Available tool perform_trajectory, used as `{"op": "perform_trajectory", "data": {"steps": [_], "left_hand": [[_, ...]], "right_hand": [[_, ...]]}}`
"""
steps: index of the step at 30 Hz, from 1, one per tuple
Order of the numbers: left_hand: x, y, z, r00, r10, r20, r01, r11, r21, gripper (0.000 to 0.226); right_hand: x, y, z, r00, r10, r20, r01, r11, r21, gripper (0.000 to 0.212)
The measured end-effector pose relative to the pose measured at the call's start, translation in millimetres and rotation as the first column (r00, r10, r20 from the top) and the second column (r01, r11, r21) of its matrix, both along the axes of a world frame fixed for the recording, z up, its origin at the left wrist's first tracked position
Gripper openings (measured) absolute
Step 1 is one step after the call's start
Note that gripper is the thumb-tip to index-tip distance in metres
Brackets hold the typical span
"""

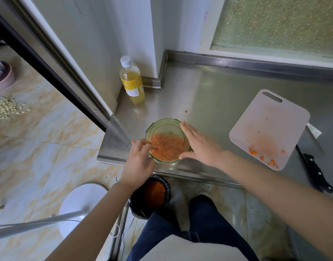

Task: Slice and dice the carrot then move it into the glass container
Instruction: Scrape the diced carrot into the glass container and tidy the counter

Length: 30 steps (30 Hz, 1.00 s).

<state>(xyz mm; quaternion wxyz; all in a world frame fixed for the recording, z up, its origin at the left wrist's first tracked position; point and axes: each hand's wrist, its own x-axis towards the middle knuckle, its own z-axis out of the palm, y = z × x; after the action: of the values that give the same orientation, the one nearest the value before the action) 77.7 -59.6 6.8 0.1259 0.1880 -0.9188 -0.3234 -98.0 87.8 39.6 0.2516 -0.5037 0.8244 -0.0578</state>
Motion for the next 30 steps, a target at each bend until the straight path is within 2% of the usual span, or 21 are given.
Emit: {"op": "perform_trajectory", "data": {"steps": [2,4,6,8,10,12,17,22,24,30], "left_hand": [[-0.9,10.4,2.9,0.981,0.191,0.043,-0.189,0.980,-0.058,0.028],[-7.1,18.8,3.7,0.933,0.319,0.167,-0.316,0.948,-0.042,0.036],[-16.0,21.7,2.8,0.893,0.354,0.277,-0.402,0.905,0.141,0.045],[-26.9,20.0,2.0,0.850,0.388,0.357,-0.510,0.774,0.375,0.042],[-32.7,18.2,2.6,0.808,0.428,0.406,-0.587,0.644,0.490,0.029],[-33.4,17.7,5.1,0.807,0.458,0.374,-0.591,0.603,0.536,0.020],[-41.7,12.6,7.5,0.818,0.503,0.280,-0.560,0.581,0.591,0.015],[-88.0,-4.7,8.2,0.760,0.615,0.210,-0.540,0.417,0.731,0.017],[-116.2,-9.9,10.2,0.747,0.636,0.192,-0.521,0.381,0.764,0.019],[-182.5,-19.0,1.3,0.739,0.629,0.239,-0.544,0.348,0.764,0.016]], "right_hand": [[-0.9,9.5,-8.7,0.995,-0.094,0.042,0.098,0.991,-0.087,0.096],[-10.0,19.5,-20.8,0.972,-0.219,0.087,0.229,0.963,-0.140,0.083],[-24.4,31.6,-32.7,0.962,-0.268,0.057,0.272,0.959,-0.083,0.071],[-39.7,44.7,-43.1,0.971,-0.236,-0.024,0.237,0.971,0.037,0.066],[-52.0,55.3,-50.8,0.982,-0.166,-0.089,0.177,0.976,0.129,0.065],[-57.9,60.4,-55.5,0.988,-0.113,-0.109,0.130,0.976,0.174,0.065],[-69.2,67.3,-61.0,0.988,-0.032,-0.149,0.057,0.985,0.165,0.067],[-77.5,70.4,-61.4,0.990,0.019,-0.141,0.005,0.985,0.173,0.071],[-78.2,70.4,-61.7,0.991,0.023,-0.133,-0.001,0.986,0.164,0.072],[-86.1,70.7,-60.1,0.995,0.049,-0.090,-0.034,0.986,0.164,0.076]]}}
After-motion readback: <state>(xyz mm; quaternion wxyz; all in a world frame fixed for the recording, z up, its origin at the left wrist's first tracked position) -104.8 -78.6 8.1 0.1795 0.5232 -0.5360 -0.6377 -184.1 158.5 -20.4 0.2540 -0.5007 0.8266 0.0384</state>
